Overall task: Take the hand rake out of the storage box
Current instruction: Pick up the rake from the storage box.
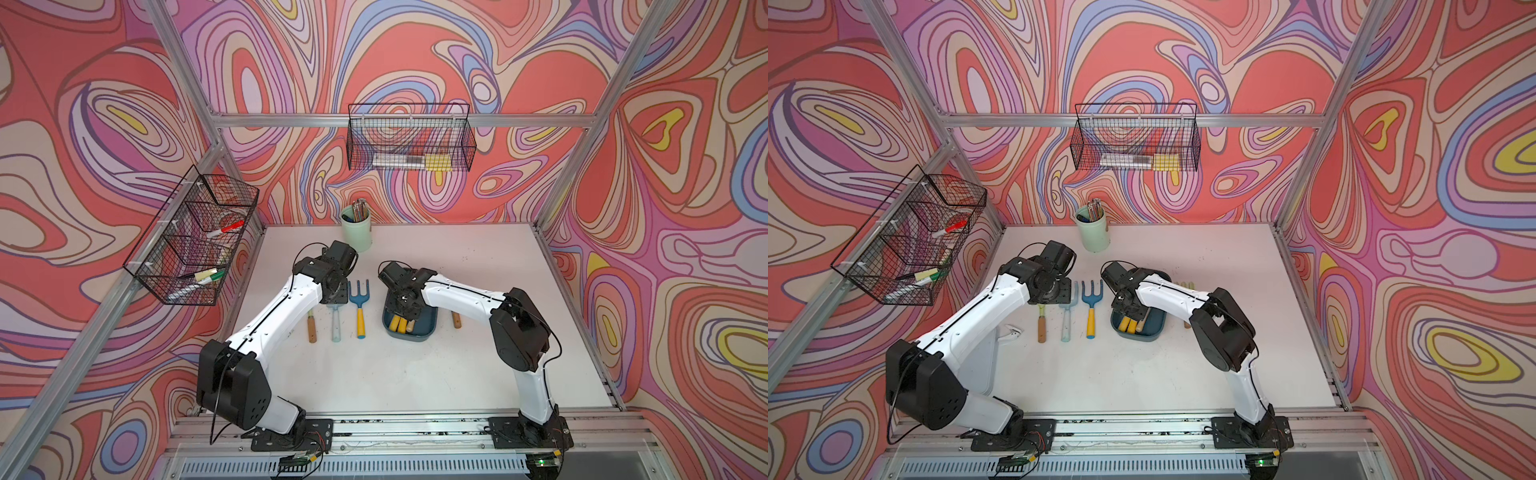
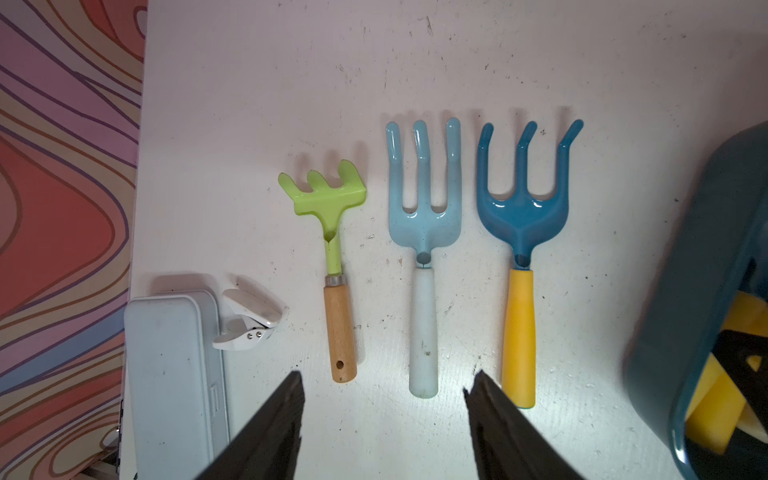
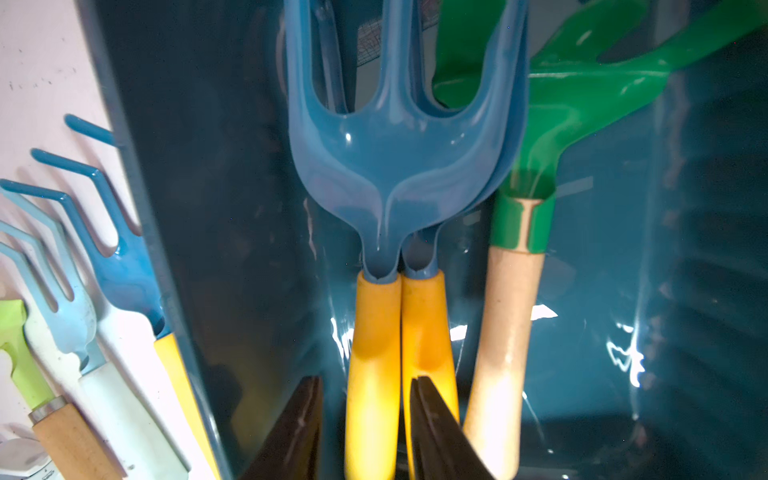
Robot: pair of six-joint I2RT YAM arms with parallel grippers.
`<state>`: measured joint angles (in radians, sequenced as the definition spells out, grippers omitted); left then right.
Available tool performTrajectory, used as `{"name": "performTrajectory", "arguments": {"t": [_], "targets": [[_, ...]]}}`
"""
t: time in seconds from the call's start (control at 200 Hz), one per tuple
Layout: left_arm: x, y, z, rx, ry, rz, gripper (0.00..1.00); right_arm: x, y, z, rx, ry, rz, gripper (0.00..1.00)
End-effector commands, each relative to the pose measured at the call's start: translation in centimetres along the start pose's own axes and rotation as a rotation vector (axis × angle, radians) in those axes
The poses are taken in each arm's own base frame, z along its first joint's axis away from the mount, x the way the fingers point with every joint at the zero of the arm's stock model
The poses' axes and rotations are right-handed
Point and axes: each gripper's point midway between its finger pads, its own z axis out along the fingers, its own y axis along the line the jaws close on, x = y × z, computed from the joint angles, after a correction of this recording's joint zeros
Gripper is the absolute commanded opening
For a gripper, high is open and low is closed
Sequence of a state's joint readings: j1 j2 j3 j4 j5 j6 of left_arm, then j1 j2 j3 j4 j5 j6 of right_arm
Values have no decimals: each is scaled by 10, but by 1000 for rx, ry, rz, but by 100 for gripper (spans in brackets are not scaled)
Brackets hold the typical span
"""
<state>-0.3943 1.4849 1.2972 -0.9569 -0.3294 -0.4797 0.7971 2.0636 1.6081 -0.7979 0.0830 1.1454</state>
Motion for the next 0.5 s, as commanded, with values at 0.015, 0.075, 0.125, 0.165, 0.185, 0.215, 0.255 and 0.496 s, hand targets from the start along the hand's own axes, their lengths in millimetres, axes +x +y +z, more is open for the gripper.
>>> {"name": "performTrajectory", "arguments": {"t": [0.015,0.075,0.125,0.165,0.185,0.215,0.255,0.496], "targets": [[3,5,-2,-22,-9,1,66,1,-6,15,24,18,6,37],[3,6,-2,-23,-10,0,67,-1,-5,17,20,14,8,37],[4,6,-1,-24,-8,1,67,-1,-4,18,20,18,5,37],[4,6,-1,-24,-8,1,67,-1,-3,19,19,22,2,37],[5,6,-1,-25,-6,1,67,-1,-2,20,18,23,0,36],[5,6,0,-25,-6,0,67,-1,-2,21,17,26,-1,36],[6,5,1,-24,-4,0,67,0,-1,23,18,27,-4,36],[8,7,3,-30,-4,1,67,4,-5,28,35,46,-16,35]]}}
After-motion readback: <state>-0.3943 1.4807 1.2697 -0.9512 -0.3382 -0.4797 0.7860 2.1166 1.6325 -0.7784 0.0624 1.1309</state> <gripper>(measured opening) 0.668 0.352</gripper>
